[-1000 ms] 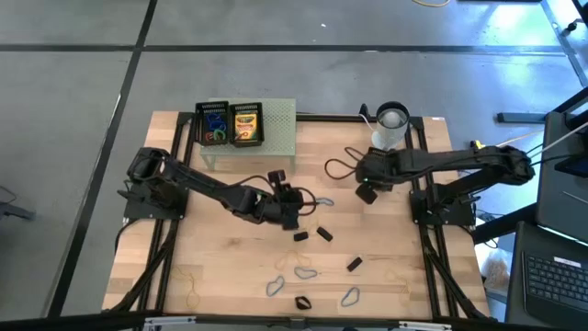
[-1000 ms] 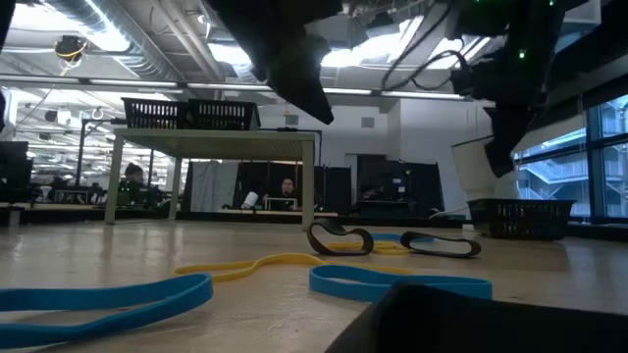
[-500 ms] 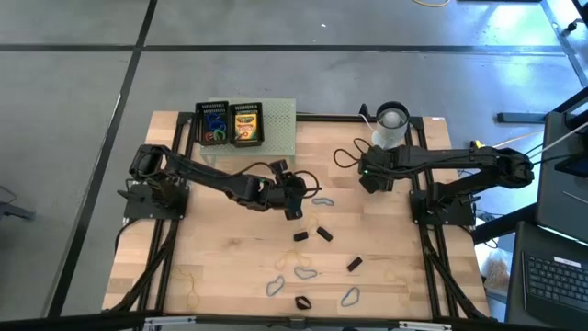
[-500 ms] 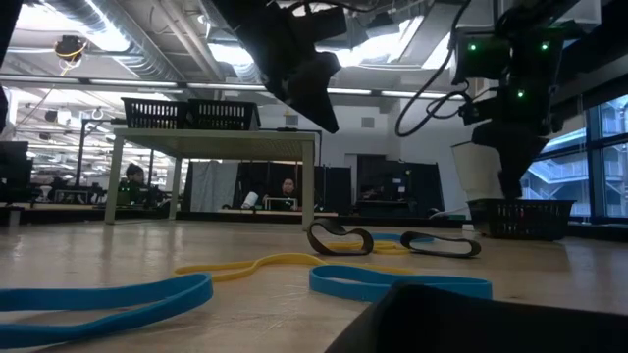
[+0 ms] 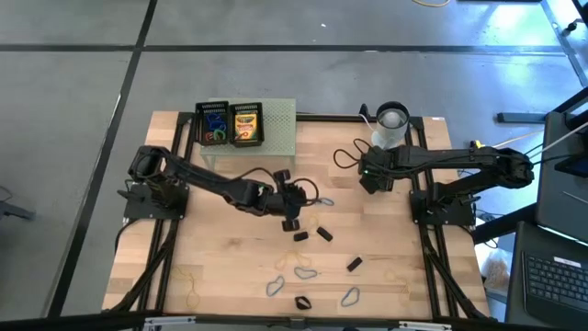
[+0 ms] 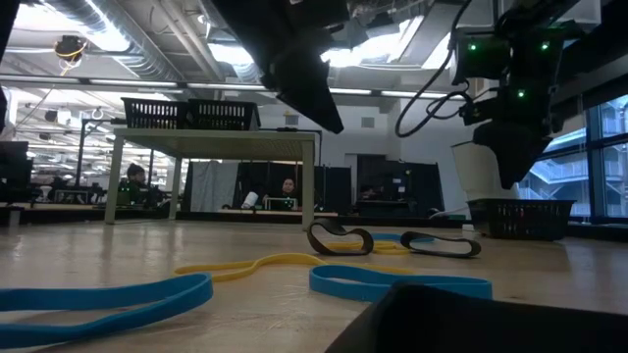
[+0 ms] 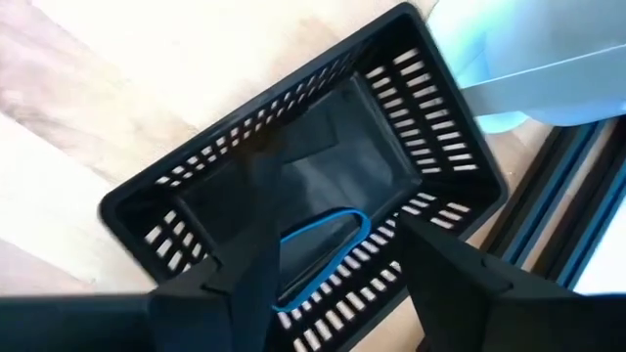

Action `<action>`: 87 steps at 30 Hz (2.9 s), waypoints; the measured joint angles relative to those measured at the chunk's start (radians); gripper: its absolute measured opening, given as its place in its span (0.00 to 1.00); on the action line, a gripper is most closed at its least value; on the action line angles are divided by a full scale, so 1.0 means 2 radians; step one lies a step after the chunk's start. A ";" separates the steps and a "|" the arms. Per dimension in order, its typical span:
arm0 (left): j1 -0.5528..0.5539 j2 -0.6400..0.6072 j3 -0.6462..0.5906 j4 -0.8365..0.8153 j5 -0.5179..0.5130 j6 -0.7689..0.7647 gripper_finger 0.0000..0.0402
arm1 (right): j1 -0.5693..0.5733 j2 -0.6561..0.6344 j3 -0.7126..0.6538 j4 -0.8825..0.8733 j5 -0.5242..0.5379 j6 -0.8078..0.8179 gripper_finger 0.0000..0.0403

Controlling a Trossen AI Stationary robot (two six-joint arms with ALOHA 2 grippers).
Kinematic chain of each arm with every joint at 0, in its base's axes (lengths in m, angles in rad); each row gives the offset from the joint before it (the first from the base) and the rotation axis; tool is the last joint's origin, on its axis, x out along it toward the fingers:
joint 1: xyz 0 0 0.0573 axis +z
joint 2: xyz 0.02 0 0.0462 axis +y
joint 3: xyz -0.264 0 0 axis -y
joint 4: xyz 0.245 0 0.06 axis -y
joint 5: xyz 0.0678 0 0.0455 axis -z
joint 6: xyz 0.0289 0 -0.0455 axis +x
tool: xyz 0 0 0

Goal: Pick & Place Office Desk Supplies
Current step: Put the black rubber band into the black bin

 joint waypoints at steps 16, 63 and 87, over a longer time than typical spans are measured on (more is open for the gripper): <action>-0.025 0.000 0.000 -0.024 0.034 -0.005 0.34 | 0.155 0.000 0.000 0.057 -0.051 0.086 0.33; -0.048 0.000 0.000 -0.127 0.036 -0.046 0.32 | 0.277 0.246 0.001 0.490 -0.130 -0.154 0.36; -0.045 0.000 0.000 -0.123 0.012 -0.032 0.32 | 0.250 -0.019 -0.001 0.437 -0.048 -0.118 0.01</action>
